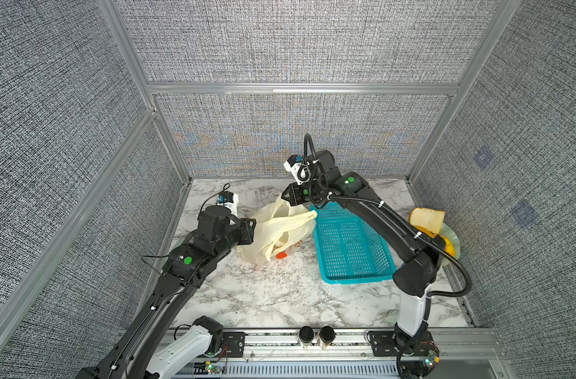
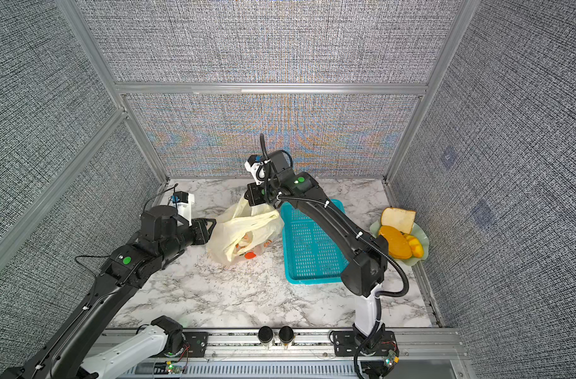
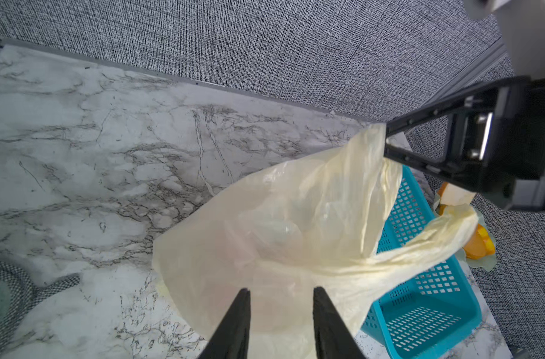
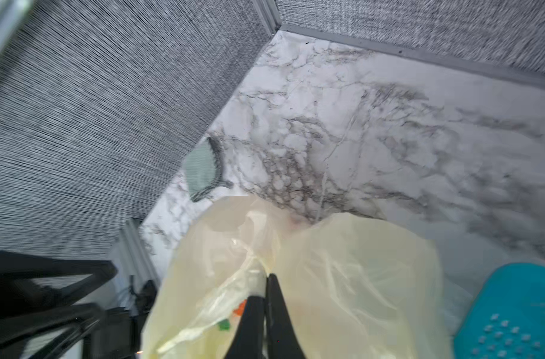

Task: Untie the knot of a plastic bag & take out the apple
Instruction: Adjust the plastic bag at the center of the board.

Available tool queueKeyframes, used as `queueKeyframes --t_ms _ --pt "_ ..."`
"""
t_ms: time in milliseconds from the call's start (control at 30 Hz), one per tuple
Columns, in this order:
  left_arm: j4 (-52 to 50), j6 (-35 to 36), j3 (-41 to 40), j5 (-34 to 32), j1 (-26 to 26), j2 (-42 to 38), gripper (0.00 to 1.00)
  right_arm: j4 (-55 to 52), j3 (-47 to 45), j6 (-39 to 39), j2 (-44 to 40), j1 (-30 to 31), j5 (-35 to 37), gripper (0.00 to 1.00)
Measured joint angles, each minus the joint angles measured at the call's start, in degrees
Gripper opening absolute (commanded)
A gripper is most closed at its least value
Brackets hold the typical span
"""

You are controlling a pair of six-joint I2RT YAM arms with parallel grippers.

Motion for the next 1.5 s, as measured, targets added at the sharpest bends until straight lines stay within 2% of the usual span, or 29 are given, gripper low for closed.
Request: queueKeyframes --t_ms 200,300,400,533,633,733,833,900,967,1067,1200,1267,1400,1500 --pt "-0.3 2.6 4.6 0.1 0.0 2.1 0.27 10.5 -4.0 15.3 -4.0 0.8 -7.2 0.0" --pt "-0.4 3.5 5.1 1.6 0.0 2.8 0.23 15.9 -4.9 20.4 -5.1 1.9 -6.8 0.0" --pt "-1.7 3.8 5.8 3.0 0.0 2.4 0.24 19.1 -4.3 22.7 -4.5 2.2 -4.6 0.0" --pt "-2.8 3.8 7.1 3.2 0.0 -0.6 0.28 20.5 -0.5 23.1 0.3 1.7 1.0 0.0" --pt "-2.8 3.8 7.7 4.0 0.0 -2.0 0.29 16.6 7.2 21.4 6.5 2.9 3.3 0.0" --pt "-2.4 3.4 6.7 5.7 0.0 -2.1 0.29 12.5 11.3 18.2 9.9 4.9 3.5 0.0" --pt "-2.5 2.8 4.5 6.6 0.0 -1.7 0.3 8.9 10.9 14.9 11.5 5.3 2.2 0.0" --pt "-2.8 2.1 3.3 6.7 0.0 -1.8 0.33 5.4 10.7 12.6 13.0 5.2 1.7 0.44" --pt "-2.7 1.9 2.8 6.9 0.0 -1.7 0.34 2.3 10.7 9.6 13.9 5.0 0.4 0.69" --pt "-2.7 1.9 2.9 6.5 0.0 -0.6 0.34 0.8 8.2 5.1 11.3 4.9 -0.8 0.74" --pt "-2.7 1.9 4.0 6.0 0.0 1.4 0.21 5.7 -3.9 1.6 -2.3 3.1 0.8 0.74" --pt "-2.4 1.9 5.0 6.0 0.0 2.0 0.16 9.3 -9.7 0.4 -9.5 1.6 3.4 0.68" --pt "-0.3 1.9 8.1 6.6 0.0 3.8 0.06 9.4 -13.8 -2.3 -15.7 0.5 8.4 0.22" --pt "0.7 2.0 12.3 8.4 -0.8 8.4 0.02 6.0 -16.2 -2.8 -15.9 0.0 10.5 0.15"
